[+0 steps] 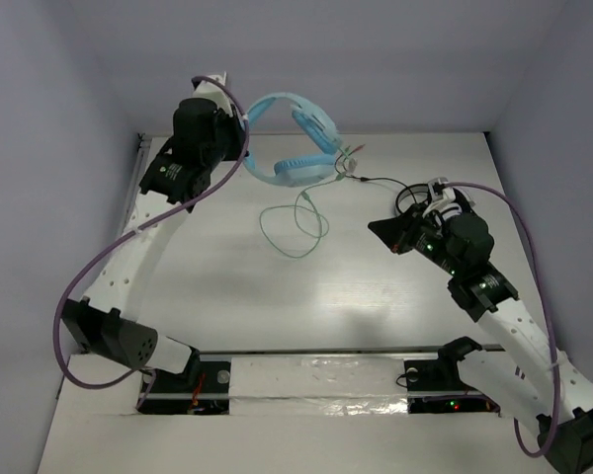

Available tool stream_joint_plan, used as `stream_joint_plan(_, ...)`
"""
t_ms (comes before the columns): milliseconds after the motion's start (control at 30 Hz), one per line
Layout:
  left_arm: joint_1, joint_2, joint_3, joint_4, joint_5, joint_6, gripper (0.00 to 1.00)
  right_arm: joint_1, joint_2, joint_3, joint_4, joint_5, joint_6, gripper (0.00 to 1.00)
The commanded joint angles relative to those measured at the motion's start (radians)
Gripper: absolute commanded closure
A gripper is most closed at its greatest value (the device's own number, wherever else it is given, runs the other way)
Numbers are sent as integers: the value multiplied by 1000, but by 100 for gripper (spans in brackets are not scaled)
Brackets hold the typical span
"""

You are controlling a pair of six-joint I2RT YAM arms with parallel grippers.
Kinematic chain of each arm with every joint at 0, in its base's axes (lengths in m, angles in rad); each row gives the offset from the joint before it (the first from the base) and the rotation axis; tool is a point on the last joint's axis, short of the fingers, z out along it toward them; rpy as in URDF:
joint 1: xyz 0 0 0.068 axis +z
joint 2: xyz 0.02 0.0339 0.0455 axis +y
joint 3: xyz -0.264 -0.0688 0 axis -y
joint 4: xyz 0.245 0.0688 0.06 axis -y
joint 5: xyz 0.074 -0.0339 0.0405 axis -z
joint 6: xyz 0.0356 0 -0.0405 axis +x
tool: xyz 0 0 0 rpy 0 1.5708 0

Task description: Wrap the headphones

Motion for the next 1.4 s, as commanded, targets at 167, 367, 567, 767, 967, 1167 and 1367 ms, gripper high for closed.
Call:
stream_joint_plan(167, -58, -121, 235, -11, 85, -85, 100, -1, 24, 44, 110, -70, -56, 50)
stream_joint_plan(367, -58, -159, 23, 37, 13, -119, 100, -1, -5, 86, 53, -82, -63, 56)
stream_joint_plan(567, -58, -184, -126, 140, 93, -179, 100, -1, 26, 6, 97, -91, -46, 92)
stream_joint_plan(767, -58, -161, -9, 92, 79, -174, 100, 8, 99, -48, 200, -74, -41, 43)
stream_joint_plan(967, -58, -187, -76, 109, 23, -170, 100, 8, 159, -26, 226, -77, -59, 39)
stream_joint_plan(1167, -58, -202, -172, 164, 21, -202, 100, 8, 179, -43, 252, -65, -67, 31)
stream_joint_plan(1367, -58, -183, -40, 114, 52, -207, 100, 17, 273, -49, 311, -60, -70, 34)
